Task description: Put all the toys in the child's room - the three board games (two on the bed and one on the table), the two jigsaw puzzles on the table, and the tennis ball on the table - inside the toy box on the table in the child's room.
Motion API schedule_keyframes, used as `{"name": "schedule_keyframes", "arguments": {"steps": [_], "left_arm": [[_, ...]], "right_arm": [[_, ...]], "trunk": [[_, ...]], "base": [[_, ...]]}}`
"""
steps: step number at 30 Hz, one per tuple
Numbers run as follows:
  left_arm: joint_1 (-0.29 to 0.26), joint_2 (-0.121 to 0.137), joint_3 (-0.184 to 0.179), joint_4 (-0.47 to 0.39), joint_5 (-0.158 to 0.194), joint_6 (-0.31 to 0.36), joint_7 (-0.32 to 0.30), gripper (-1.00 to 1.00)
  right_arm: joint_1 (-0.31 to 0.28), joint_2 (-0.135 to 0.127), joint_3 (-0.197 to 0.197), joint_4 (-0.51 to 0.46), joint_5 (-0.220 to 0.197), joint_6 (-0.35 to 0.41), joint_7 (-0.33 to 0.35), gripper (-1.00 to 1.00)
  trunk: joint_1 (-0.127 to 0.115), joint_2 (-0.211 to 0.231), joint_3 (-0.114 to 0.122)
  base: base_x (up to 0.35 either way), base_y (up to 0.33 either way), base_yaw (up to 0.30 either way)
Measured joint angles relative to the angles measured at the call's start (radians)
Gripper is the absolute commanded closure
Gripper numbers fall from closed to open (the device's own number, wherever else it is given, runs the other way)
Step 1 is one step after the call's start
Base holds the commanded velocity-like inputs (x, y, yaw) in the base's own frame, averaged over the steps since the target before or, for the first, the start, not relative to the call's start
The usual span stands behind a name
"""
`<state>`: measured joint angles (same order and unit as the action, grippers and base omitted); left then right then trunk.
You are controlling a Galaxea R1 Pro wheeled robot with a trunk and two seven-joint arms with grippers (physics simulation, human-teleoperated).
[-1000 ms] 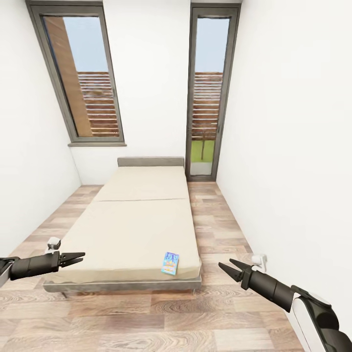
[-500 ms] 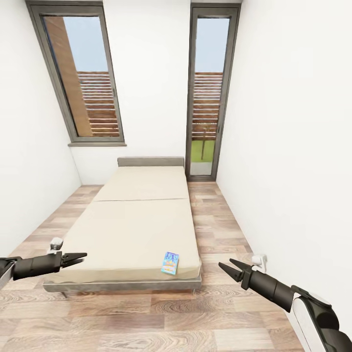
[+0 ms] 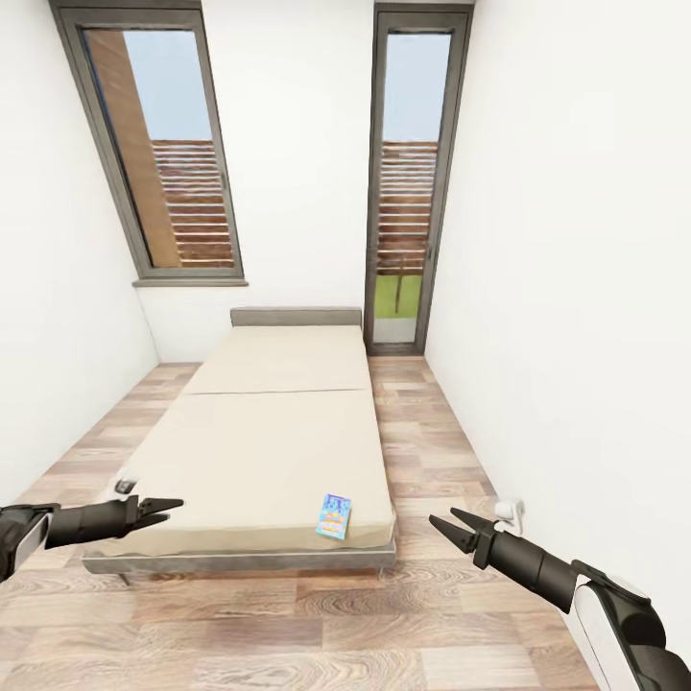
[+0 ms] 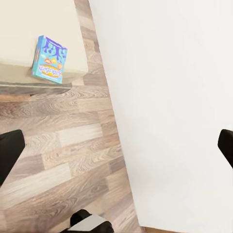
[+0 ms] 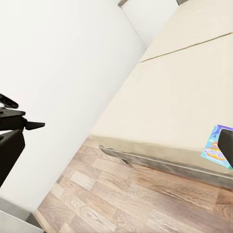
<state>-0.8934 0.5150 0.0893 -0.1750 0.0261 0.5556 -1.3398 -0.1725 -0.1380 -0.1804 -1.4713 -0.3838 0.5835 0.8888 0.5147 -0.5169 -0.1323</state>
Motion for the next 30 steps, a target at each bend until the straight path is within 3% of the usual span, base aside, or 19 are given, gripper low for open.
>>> {"name": "schedule_keyframes", "arguments": {"steps": [6,20,25,30], "left_arm": [[0.0,-0.017,0.0,0.0,0.0,0.019,0.064,-1.0],[0.0,-0.057,0.0,0.0,-0.001,0.024,0.091,-1.0],[0.0,-0.086,0.0,0.0,-0.001,0.021,0.126,-1.0],[0.0,-0.111,0.001,0.0,-0.002,0.02,0.226,-1.0]], "right_arm": [[0.0,0.0,0.0,0.0,0.0,0.0,-0.001,-1.0],[0.0,0.003,0.0,0.044,-0.003,0.001,-0.002,-1.0],[0.0,0.024,0.001,0.065,-0.019,0.001,-0.002,-1.0],[-0.001,0.056,0.0,0.093,-0.029,0.0,-0.001,-1.0]], "trunk": [[0.023,-0.042,-0.019],[0.077,-0.14,-0.063],[0.096,-0.175,-0.079],[0.115,-0.211,-0.094]], "base": [[0.0,0.0,0.0],[0.0,0.0,0.0],[0.0,0.0,0.0],[0.0,0.0,0.0]]}}
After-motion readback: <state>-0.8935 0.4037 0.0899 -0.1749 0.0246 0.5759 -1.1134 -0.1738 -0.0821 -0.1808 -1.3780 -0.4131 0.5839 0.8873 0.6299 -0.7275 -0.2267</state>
